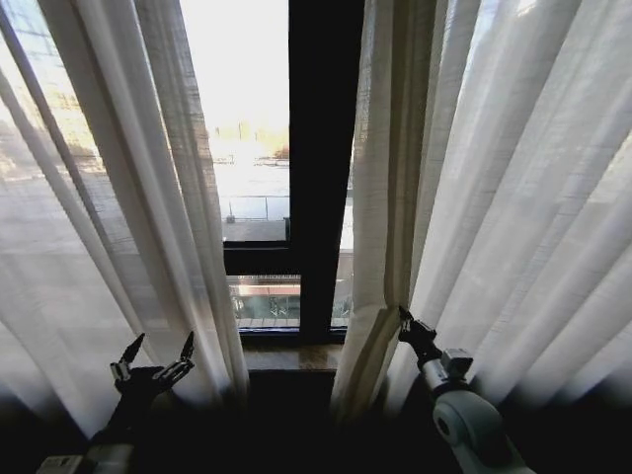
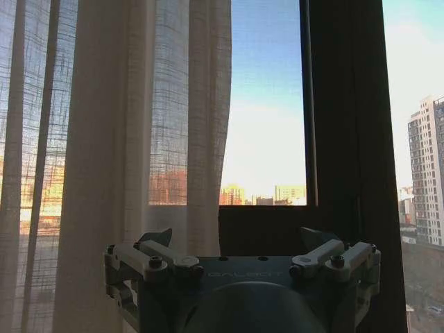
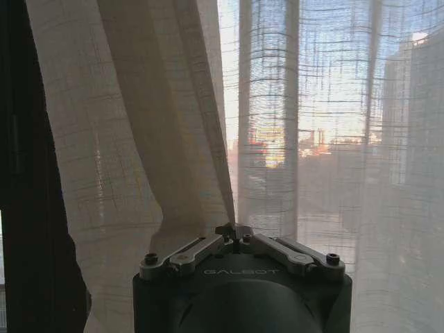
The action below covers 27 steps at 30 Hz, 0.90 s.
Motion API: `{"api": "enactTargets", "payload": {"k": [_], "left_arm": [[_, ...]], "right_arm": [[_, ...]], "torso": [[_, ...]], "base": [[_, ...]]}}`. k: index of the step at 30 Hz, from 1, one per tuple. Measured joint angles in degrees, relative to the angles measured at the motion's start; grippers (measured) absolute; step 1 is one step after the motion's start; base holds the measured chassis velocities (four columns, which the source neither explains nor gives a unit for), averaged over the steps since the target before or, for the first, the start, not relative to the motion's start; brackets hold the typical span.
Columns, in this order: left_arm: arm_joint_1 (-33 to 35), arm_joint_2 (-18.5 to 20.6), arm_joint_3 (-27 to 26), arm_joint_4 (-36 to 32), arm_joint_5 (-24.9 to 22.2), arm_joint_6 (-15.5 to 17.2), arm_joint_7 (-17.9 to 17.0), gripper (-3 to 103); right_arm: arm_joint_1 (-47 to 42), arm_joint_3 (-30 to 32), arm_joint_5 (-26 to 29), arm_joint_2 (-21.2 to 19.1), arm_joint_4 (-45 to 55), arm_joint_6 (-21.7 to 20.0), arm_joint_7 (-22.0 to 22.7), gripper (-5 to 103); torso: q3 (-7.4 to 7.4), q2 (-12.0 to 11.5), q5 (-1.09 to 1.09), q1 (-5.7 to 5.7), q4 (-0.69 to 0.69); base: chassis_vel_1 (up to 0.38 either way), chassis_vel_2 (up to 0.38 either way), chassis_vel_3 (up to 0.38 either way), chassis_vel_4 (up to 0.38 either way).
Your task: Open the curtains by pulling them apart, changing their state from closed to fully open.
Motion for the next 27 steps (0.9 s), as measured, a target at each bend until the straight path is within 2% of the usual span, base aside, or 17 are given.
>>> {"api": "enactTargets", "payload": {"k": [5, 27], "left_arm": [[0.05, -0.01, -0.02, -0.03, 0.00, -0.13, 0.02, 100], [0.27, -0.20, -0.21, -0.64, -0.05, -0.55, 0.02, 100]], "right_arm": [[-0.03, 0.27, 0.03, -0.01, 0.00, 0.02, 0.05, 0], [-0.41, 0.85, 0.13, 0.17, 0.76, 0.15, 0.89, 0]], "torso": [[0.01, 0.00, -0.05, 0.02, 0.00], [0.01, 0.00, -0.01, 0.01, 0.00]], "base": [[-0.339, -0.392, 0.305, 0.389], [-0.334, -0.368, 0.346, 0.366]]}}
